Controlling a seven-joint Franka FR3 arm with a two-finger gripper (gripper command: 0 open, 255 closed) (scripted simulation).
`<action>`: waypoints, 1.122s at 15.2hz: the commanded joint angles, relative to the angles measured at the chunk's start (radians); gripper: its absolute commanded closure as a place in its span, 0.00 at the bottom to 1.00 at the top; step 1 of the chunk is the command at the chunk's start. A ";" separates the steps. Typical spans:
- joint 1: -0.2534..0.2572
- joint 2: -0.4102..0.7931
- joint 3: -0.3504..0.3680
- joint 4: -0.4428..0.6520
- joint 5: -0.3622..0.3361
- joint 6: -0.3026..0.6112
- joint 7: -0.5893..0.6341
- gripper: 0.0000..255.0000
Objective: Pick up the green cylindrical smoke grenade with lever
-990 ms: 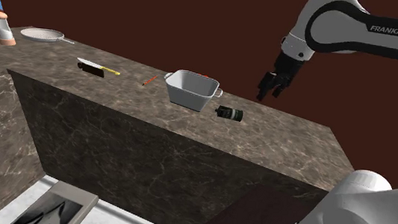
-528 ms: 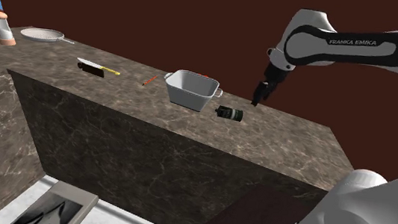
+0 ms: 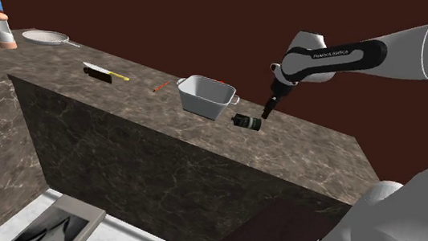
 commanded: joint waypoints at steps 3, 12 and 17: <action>0.023 0.166 -0.050 0.078 0.068 0.083 -0.189 0.00; -0.021 0.514 -0.032 0.311 0.261 0.169 -0.556 0.00; -0.030 0.554 -0.021 0.290 0.288 0.225 -0.573 0.00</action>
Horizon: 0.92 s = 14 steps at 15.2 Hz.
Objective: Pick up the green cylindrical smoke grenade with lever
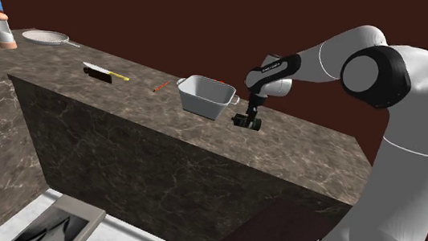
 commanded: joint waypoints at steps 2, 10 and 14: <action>-0.007 0.031 0.010 -0.011 0.021 0.039 -0.014 0.00; -0.008 0.033 0.010 -0.009 0.022 0.040 -0.014 1.00; -0.007 0.031 0.010 -0.011 0.021 0.039 -0.014 1.00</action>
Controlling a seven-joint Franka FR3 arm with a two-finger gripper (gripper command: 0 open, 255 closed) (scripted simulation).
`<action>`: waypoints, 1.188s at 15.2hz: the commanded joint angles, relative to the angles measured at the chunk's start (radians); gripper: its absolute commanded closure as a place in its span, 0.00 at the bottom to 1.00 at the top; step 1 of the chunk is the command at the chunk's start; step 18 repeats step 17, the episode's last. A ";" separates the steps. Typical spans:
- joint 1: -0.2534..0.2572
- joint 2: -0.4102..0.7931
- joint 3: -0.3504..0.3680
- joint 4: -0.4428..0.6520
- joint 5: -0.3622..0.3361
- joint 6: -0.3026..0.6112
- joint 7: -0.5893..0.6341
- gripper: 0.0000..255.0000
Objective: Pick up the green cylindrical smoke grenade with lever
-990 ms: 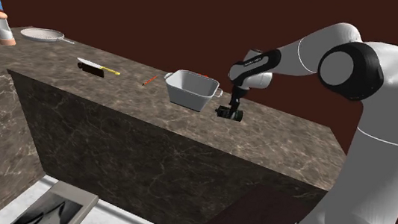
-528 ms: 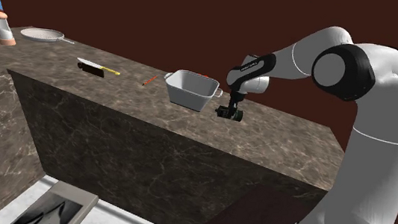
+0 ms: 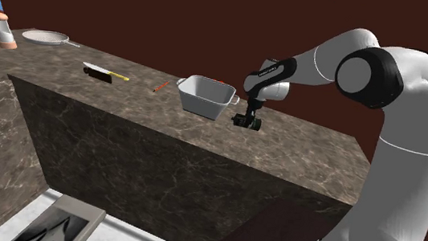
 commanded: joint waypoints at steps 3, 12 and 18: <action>0.006 -0.026 -0.008 0.009 -0.018 -0.033 0.012 1.00; 0.020 -0.093 -0.026 0.051 -0.063 -0.136 0.041 1.00; 0.024 -0.114 -0.030 0.070 -0.076 -0.173 0.050 1.00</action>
